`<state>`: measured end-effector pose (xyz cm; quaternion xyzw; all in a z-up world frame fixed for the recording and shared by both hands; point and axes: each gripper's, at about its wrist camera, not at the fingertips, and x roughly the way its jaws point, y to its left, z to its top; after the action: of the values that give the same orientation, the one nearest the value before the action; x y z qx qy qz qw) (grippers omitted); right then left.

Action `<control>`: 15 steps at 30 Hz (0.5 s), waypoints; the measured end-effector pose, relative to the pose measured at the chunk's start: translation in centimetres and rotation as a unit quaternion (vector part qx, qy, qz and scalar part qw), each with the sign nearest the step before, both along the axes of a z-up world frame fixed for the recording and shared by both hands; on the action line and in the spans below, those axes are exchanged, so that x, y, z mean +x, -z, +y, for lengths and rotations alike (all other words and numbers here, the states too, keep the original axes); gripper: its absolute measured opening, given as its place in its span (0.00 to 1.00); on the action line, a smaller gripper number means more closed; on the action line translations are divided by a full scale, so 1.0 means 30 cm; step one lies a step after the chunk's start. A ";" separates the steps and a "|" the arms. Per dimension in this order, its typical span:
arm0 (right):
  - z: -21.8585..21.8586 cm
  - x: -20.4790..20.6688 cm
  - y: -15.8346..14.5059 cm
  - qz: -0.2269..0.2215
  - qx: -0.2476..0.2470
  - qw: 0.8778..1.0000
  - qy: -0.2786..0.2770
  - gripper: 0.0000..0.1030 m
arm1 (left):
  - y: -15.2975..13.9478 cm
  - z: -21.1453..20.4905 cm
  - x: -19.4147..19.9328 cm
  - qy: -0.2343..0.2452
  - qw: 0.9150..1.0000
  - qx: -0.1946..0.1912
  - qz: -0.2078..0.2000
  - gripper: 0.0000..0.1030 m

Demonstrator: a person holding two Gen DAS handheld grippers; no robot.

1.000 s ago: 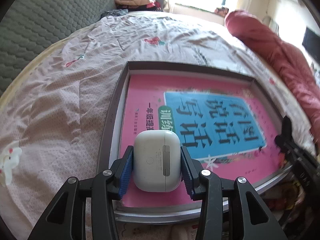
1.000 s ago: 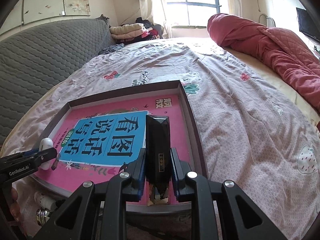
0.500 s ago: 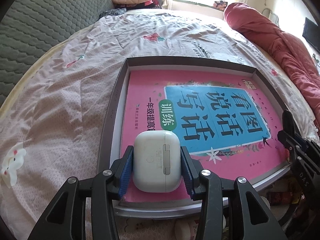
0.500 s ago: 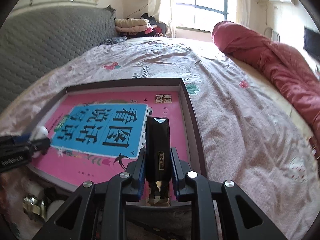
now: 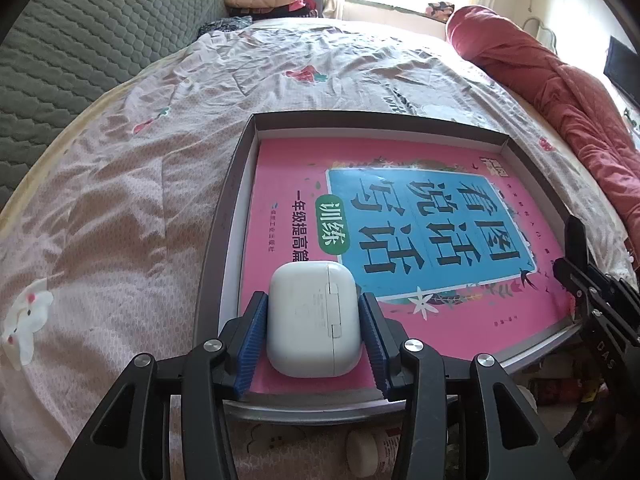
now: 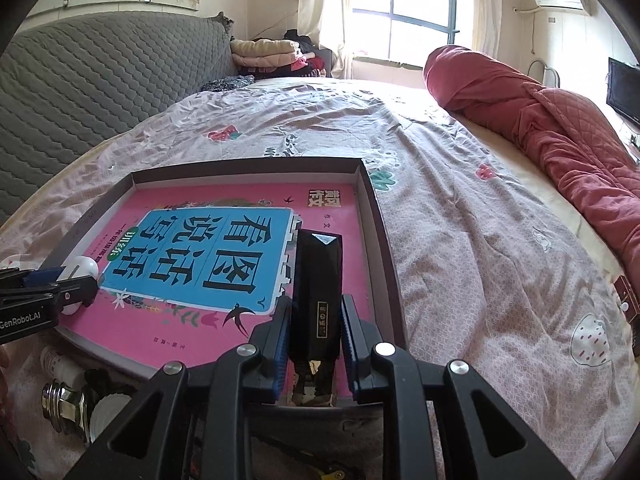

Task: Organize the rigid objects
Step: 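Set the earbud case on the book left while the right tool releases the USB stick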

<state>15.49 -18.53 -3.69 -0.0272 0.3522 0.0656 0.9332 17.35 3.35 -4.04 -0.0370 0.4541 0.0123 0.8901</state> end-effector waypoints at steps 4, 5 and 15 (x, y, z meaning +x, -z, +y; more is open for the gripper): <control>-0.002 0.000 -0.001 -0.001 0.002 1.000 -0.002 0.23 | -0.005 0.006 -0.013 -0.002 1.000 -0.008 -0.002 0.46; -0.003 0.000 -0.001 -0.001 0.002 1.000 -0.002 0.23 | -0.006 0.007 -0.016 -0.002 1.000 -0.010 -0.003 0.46; -0.019 -0.009 -0.013 -0.007 0.024 1.000 -0.012 0.26 | -0.044 0.034 -0.052 -0.011 0.999 -0.038 -0.019 0.50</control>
<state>15.20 -19.09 -3.30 -0.0090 0.3436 0.0848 0.9352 15.78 4.36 -2.71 -0.0763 0.4366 0.0041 0.8964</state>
